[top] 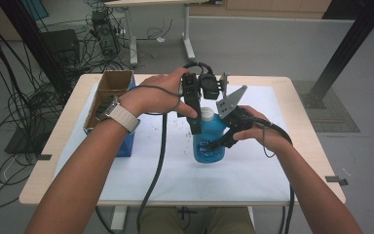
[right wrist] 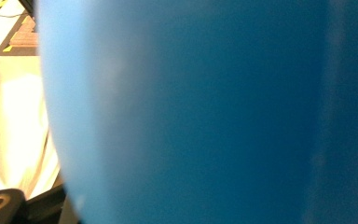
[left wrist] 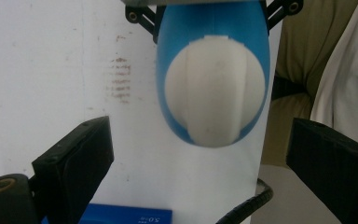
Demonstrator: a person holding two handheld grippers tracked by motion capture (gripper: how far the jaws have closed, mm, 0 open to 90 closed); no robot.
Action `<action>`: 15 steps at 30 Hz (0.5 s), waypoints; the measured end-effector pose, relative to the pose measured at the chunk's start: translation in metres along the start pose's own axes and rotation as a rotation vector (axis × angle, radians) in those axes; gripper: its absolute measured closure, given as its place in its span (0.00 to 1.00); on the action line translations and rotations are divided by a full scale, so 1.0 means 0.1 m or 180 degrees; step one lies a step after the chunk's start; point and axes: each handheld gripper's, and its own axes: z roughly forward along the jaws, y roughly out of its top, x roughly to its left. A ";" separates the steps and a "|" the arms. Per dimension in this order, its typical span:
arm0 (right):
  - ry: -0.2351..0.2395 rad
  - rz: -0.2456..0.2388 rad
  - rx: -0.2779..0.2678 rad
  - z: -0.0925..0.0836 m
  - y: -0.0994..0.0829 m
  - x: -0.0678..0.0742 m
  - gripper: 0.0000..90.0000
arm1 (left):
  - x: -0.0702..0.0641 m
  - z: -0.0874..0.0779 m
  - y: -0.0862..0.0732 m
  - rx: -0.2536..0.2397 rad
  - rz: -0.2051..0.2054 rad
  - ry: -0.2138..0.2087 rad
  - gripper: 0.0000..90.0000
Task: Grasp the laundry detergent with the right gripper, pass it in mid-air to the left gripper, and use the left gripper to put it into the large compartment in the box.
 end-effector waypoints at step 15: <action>0.0012 -0.0004 -0.0016 0.07 0.04 -0.02 0.49 | 0.02 0.05 0.08 0.0052 0.0044 -0.0013 0.09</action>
